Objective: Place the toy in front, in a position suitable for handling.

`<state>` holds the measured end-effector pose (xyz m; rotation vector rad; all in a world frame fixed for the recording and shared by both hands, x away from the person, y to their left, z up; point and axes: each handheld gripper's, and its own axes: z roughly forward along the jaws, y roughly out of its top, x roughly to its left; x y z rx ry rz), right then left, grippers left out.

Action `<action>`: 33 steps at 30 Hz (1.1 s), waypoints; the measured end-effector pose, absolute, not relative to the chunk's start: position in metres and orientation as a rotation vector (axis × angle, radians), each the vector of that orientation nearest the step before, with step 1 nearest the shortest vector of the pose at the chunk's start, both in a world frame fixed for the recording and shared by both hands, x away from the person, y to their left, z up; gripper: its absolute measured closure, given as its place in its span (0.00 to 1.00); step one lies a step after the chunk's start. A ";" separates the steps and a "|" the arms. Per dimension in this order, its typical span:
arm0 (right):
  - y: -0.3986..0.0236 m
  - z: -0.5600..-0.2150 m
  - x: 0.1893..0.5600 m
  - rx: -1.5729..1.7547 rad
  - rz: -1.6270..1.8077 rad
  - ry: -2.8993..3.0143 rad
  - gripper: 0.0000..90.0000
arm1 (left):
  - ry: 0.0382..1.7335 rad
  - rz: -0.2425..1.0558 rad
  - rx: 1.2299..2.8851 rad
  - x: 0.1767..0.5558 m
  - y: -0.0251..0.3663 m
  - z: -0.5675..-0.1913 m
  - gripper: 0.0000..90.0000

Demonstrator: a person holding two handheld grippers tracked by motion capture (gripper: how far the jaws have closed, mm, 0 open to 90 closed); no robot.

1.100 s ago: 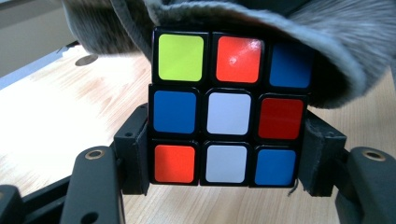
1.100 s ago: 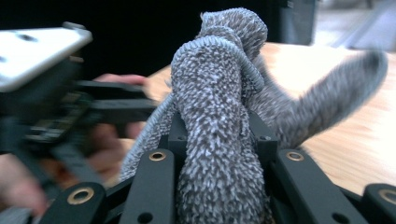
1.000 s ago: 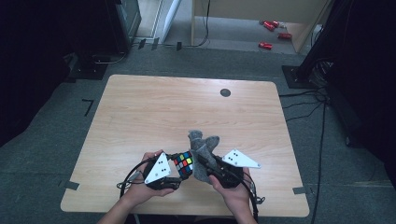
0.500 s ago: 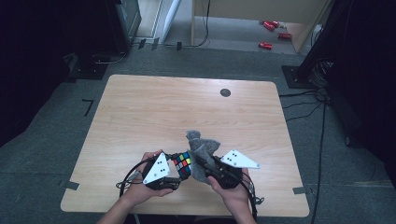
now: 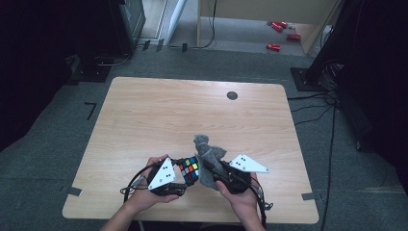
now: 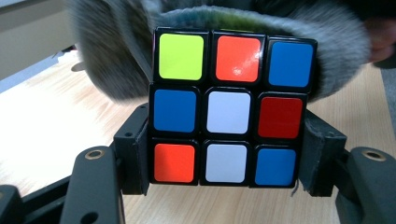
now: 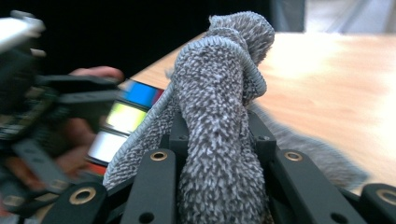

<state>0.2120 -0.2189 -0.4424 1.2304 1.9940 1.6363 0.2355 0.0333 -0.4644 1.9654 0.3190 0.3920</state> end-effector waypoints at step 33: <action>-0.213 -0.439 0.206 1.178 1.641 1.968 0.78 | 0.333 0.384 1.970 0.236 0.031 -0.464 0.38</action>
